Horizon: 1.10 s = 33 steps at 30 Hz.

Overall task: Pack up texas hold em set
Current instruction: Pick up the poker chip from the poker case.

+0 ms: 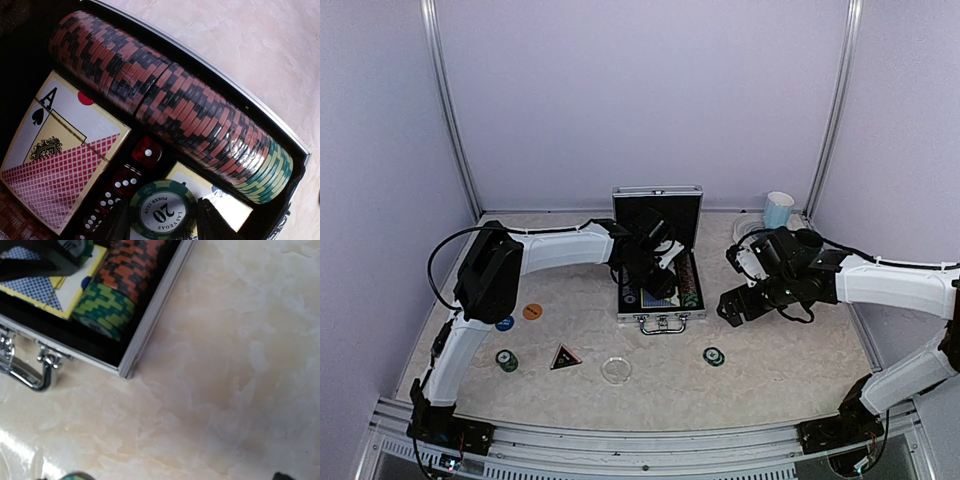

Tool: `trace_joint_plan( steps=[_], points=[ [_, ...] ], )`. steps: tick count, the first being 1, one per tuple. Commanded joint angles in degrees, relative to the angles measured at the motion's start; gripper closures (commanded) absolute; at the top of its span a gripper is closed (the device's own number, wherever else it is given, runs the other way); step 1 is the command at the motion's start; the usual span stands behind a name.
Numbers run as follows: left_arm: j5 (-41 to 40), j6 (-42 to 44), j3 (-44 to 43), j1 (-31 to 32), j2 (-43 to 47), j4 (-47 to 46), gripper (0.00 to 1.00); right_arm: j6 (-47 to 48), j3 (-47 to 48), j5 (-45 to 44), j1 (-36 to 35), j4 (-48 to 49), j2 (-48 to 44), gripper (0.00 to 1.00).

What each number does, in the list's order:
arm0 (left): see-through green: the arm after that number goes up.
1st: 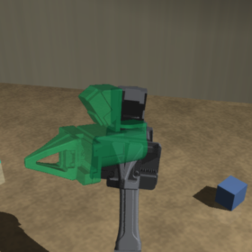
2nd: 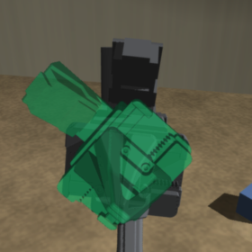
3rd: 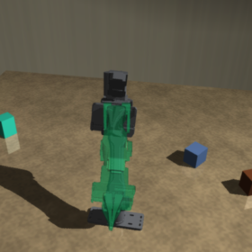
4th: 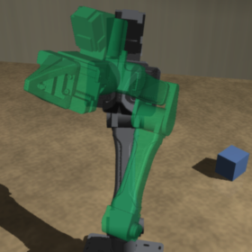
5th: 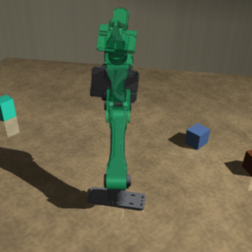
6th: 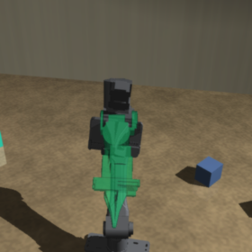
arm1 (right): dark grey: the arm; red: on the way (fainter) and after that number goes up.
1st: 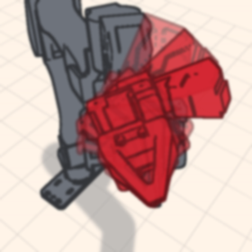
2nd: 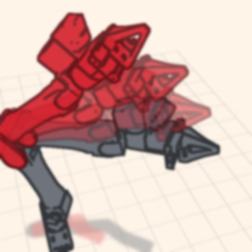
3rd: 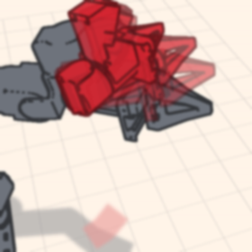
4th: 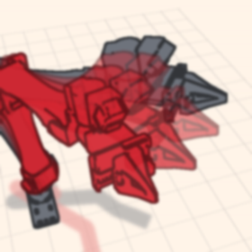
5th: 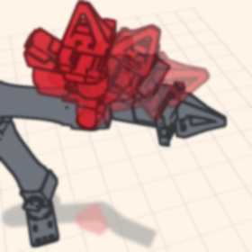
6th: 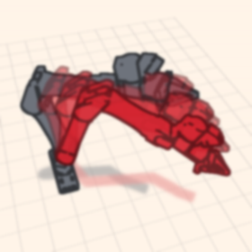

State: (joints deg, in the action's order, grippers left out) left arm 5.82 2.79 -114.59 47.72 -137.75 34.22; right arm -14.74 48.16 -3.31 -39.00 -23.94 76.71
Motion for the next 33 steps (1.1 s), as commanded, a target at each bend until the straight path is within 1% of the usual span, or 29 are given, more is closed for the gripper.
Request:
trace_joint_plan(
  steps=[1, 8, 27, 33],
  points=[
    [0.2, -0.1, -0.9, 0.2, -1.8, 0.5, 0.57, -0.6, 0.2, -0.7, -0.7, -0.4, -1.2, 0.03],
    [-0.4, -0.5, -0.5, 0.4, -0.1, 0.2, 0.58, -0.6, -0.2, -0.8, -0.7, -0.4, -1.5, 0.03],
    [0.0, -1.6, 2.5, 3.0, 6.8, 0.3, 0.57, -0.3, -0.3, -0.8, -0.7, -0.5, -1.9, 0.03],
    [2.1, -2.3, 4.2, 3.8, 8.6, 0.6, 0.57, -0.5, -0.7, -0.6, -0.7, -0.1, -2.1, 0.02]
  ],
)
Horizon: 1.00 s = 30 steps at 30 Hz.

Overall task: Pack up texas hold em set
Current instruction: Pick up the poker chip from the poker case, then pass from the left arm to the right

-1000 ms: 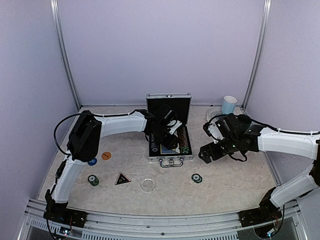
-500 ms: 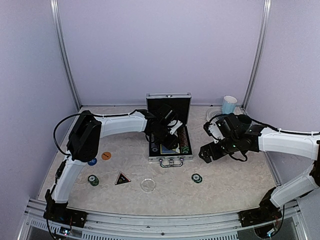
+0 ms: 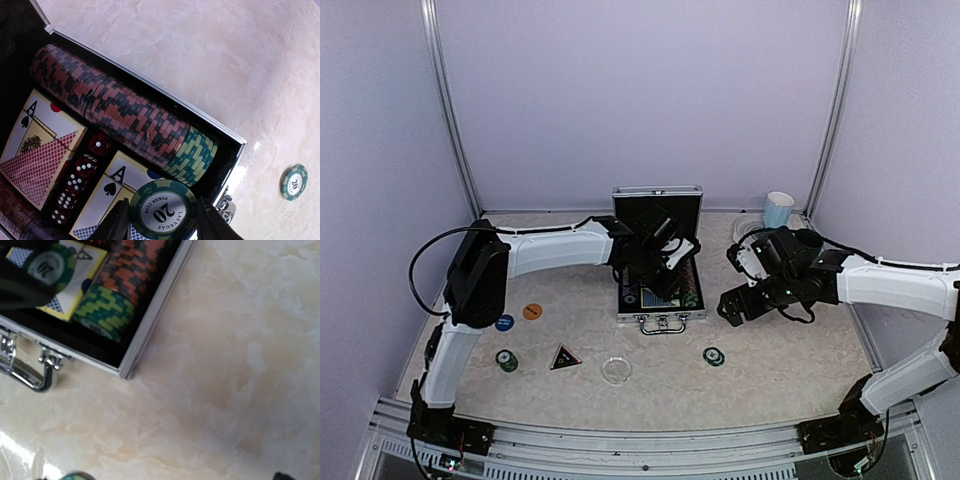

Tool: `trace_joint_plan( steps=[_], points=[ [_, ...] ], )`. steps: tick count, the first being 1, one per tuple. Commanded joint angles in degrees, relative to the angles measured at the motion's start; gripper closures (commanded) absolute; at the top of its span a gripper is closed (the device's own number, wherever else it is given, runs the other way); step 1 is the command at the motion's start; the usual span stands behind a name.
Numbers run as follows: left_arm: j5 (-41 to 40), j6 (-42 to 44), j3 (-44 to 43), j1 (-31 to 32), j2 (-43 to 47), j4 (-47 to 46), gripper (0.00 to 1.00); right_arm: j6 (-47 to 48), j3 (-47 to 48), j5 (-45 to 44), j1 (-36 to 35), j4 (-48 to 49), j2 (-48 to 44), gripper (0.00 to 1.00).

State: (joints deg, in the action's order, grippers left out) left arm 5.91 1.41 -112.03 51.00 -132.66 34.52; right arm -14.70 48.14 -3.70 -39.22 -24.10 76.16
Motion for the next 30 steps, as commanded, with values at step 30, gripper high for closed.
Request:
trace_joint_plan(
  steps=[30],
  points=[
    [9.7, -0.7, 14.8, 6.0, 17.6, -7.7, 0.56, -40.9, -12.1, 27.4, 8.5, 29.0, -9.5, 0.21]
  ],
)
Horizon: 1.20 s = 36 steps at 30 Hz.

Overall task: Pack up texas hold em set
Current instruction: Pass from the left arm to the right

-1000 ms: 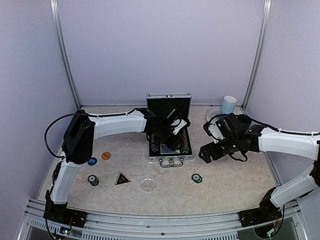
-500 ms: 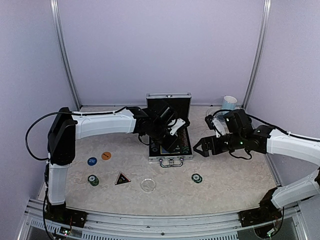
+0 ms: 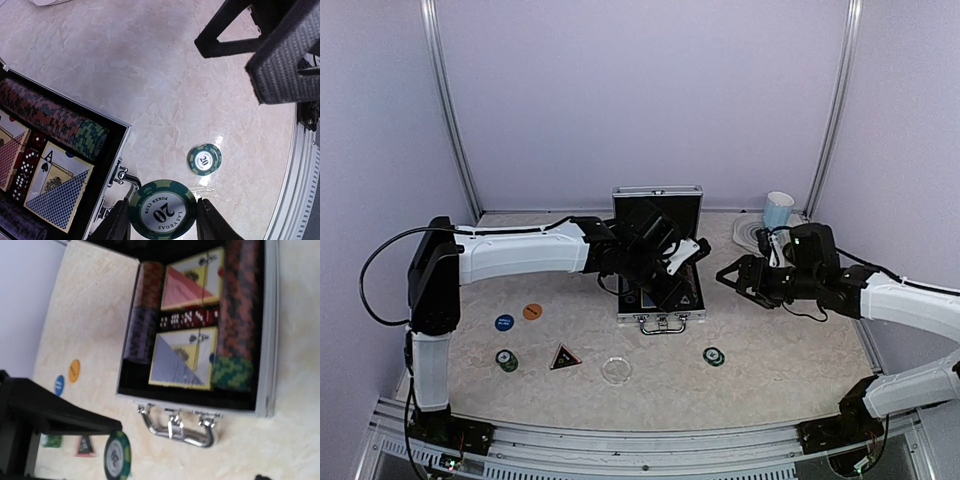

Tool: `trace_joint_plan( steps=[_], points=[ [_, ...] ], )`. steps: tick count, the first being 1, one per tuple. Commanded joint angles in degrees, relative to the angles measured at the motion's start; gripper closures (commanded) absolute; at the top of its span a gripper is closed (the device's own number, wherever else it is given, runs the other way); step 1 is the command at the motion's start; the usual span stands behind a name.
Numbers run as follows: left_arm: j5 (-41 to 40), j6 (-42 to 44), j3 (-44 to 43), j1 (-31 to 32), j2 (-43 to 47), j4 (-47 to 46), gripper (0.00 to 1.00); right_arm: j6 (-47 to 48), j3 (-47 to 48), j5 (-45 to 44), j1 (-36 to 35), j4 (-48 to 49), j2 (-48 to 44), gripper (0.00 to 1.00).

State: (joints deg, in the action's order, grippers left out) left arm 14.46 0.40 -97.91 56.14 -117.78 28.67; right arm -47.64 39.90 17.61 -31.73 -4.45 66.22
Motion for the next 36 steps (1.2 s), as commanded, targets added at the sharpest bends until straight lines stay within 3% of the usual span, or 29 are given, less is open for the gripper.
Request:
trace_joint_plan(
  steps=[1, 18, 36],
  points=[
    [1.3, 0.2, 0.7, 1.0, 2.9, -2.0, 0.56, -8.7, -4.5, 7.6, 1.1, 11.5, 1.1, 0.22],
    [2.3, -0.1, 0.1, 2.2, 3.9, -2.3, 0.56, -13.4, -5.7, 16.5, 1.1, 25.5, 10.2, 0.42],
    [1.9, 0.2, -0.7, 2.3, 3.3, -1.9, 0.56, -16.0, -7.0, 20.9, 1.1, 29.6, 12.9, 0.55]
  ],
)
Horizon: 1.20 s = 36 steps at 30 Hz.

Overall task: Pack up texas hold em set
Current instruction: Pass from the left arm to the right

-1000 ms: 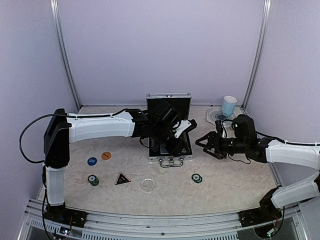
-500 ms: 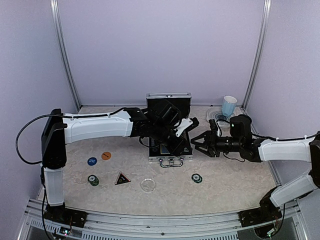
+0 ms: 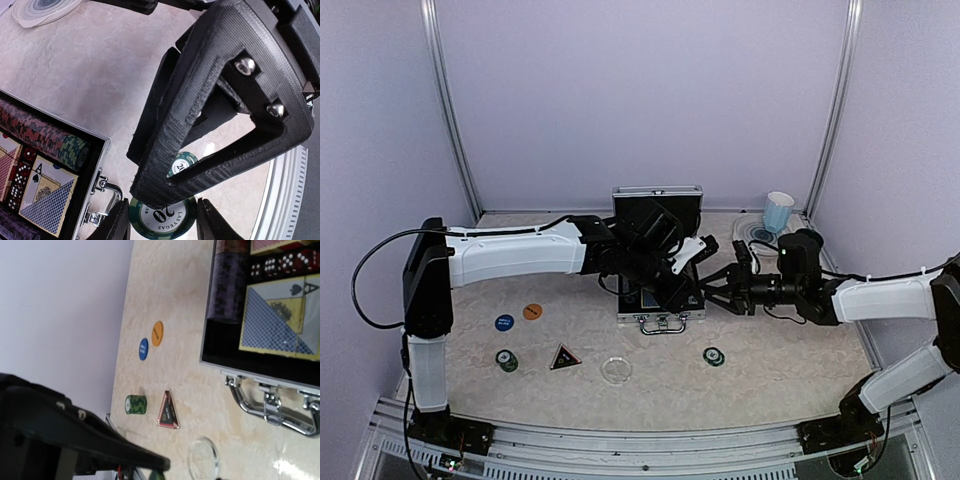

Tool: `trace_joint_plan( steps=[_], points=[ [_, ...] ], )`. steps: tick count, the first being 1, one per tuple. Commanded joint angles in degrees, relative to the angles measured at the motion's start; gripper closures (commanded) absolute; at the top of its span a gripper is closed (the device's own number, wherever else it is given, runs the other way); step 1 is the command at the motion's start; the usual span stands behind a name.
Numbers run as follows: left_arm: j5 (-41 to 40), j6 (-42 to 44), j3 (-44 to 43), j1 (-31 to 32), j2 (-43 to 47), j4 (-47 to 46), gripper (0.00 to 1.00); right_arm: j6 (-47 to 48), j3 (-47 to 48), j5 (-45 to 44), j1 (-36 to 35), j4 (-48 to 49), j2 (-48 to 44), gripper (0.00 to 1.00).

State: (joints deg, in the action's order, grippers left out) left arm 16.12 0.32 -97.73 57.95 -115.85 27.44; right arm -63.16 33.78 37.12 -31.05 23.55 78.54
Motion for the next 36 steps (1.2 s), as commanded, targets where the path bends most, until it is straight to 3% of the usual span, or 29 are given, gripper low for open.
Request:
trace_joint_plan(
  steps=[1, 7, 15, 25, 29, 36],
  points=[
    [0.2, 0.3, -0.9, 0.5, 1.3, -0.7, 0.56, -0.5, -0.9, 1.7, 0.4, 1.7, 0.8, 0.57],
    [-0.3, 0.5, -1.4, 0.6, 0.8, -0.4, 0.56, -0.8, -0.8, 3.3, 0.0, 2.6, 1.9, 0.61],
    [-0.2, 0.6, -2.0, 0.6, -0.1, 0.0, 0.56, -1.2, -1.0, 4.5, -0.4, 3.8, 2.5, 0.85],
    [-0.9, 0.8, -2.3, 0.6, -0.2, 0.3, 0.56, 0.3, 0.3, 6.1, -0.5, 1.9, 2.1, 1.0],
    [-0.6, 0.5, -1.8, 0.7, 0.1, 0.1, 0.43, 1.8, 1.1, 6.2, -0.5, 1.1, 1.6, 1.0],
    [-1.7, -2.4, 4.3, 0.4, 5.8, -2.4, 0.1, 15.4, 6.3, 2.1, -0.5, -9.2, 0.7, 1.0]
  ],
)
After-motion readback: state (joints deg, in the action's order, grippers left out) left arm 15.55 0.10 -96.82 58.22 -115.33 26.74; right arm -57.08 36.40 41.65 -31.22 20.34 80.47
